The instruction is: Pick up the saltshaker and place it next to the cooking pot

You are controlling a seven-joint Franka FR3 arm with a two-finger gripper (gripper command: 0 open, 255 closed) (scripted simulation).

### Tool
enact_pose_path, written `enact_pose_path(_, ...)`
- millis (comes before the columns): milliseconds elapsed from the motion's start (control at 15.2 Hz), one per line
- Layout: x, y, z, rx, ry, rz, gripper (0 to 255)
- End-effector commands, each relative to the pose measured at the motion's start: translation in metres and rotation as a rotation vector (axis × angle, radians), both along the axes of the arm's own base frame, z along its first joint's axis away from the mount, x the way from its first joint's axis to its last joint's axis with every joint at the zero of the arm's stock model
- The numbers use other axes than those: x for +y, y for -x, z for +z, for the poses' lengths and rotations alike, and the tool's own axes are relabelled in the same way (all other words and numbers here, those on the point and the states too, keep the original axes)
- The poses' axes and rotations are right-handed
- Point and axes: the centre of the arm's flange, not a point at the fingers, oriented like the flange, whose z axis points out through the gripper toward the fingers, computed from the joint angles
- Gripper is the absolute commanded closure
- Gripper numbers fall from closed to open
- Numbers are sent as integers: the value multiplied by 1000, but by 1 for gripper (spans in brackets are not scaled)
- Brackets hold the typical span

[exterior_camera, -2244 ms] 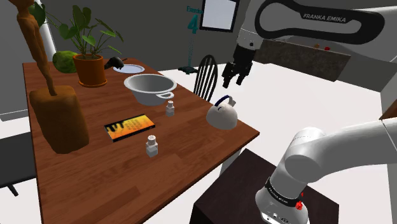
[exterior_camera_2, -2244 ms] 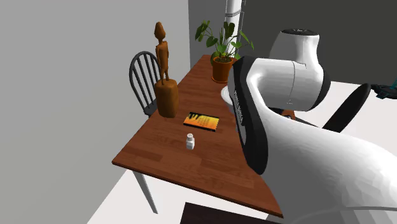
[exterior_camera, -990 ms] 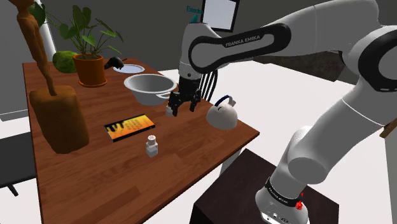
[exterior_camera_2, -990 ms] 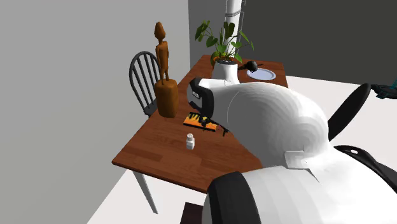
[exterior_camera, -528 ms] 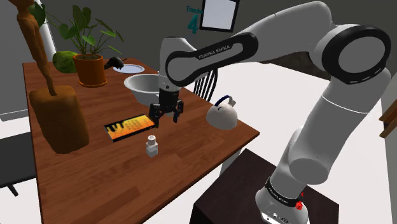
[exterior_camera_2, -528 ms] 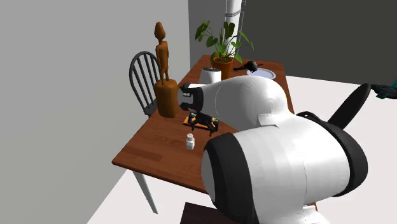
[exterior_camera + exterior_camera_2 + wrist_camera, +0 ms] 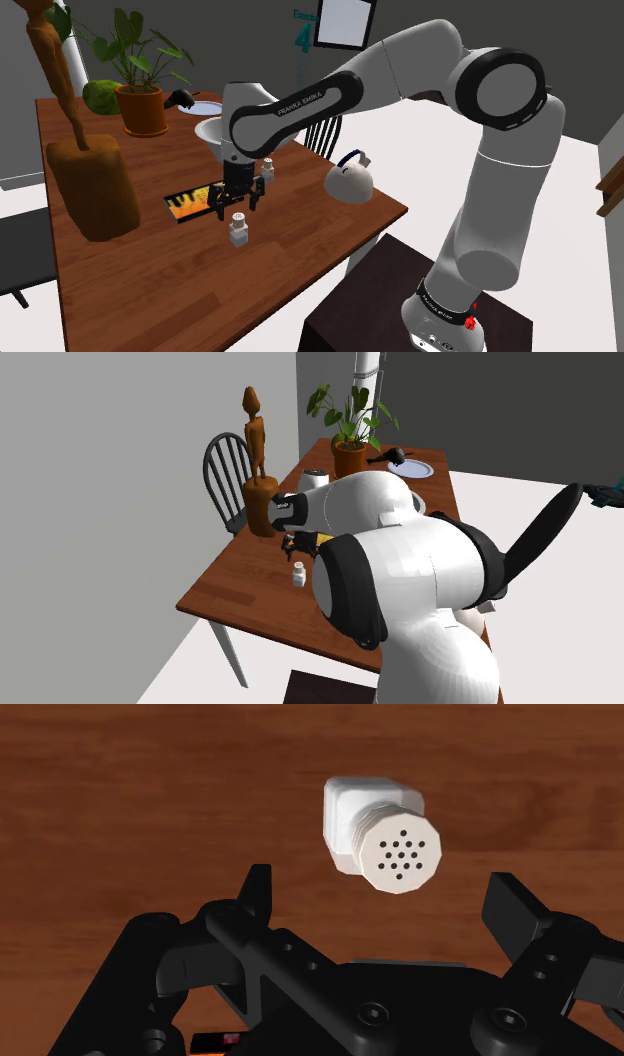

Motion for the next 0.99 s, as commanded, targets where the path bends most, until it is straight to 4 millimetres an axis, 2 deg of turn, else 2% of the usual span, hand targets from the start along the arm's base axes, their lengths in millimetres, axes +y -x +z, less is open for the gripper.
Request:
enact_pose_path(0, 3, 1, -10, 0, -1, 0, 0)
enact_pose_path(264, 5, 3, -29, 0, -1, 0, 0)
enact_pose_path(726, 5, 3, -29, 0, -1, 0, 0)
enact_pose_path(792, 5, 3, -29, 0, -1, 0, 255)
enact_pose_path(924, 5, 3, -29, 0, -1, 0, 255)
